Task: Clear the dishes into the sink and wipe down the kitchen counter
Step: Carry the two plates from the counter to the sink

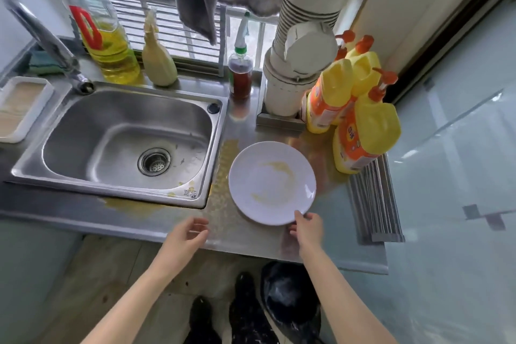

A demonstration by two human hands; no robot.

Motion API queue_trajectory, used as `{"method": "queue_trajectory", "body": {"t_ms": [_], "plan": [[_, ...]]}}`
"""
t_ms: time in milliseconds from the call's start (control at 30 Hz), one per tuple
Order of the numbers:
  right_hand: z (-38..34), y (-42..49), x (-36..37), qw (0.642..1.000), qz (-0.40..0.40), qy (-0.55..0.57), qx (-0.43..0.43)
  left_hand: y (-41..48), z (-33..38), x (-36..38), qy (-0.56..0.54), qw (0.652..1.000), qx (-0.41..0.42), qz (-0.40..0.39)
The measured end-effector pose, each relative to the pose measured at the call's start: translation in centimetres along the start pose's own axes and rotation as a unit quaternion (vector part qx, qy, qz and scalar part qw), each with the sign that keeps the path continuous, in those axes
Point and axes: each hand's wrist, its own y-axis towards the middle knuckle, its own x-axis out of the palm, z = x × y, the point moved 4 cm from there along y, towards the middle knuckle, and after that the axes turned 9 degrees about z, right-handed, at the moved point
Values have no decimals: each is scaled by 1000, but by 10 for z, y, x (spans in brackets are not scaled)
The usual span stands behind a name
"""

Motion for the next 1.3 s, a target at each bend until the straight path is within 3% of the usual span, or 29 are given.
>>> {"method": "queue_trajectory", "body": {"t_ms": [200,433,633,767,867,967,1100,1200,1300], "plan": [[-1,17,4,994,-63,74,59,-6,7,-4,-19,999,-16,34],[-51,6,25,992,-93,78,17,2,4,-54,-64,991,-36,113],[-88,-42,108,982,-178,64,-11,28,0,-102,-109,982,-32,152],[-95,-76,187,977,-210,38,-8,62,-21,-155,-80,982,-33,169],[-98,-93,247,978,-208,21,-17,102,-44,-212,-18,977,-20,209],[-93,-96,303,986,-168,-4,-19,144,-72,-266,130,961,-4,244],[-75,-94,363,993,-114,-10,7,186,-119,-297,305,935,-80,164],[-55,-89,393,996,-75,-29,27,198,-138,-294,340,929,-96,108],[-38,-82,414,996,-63,-43,52,199,-142,-289,345,928,-87,111]]}}
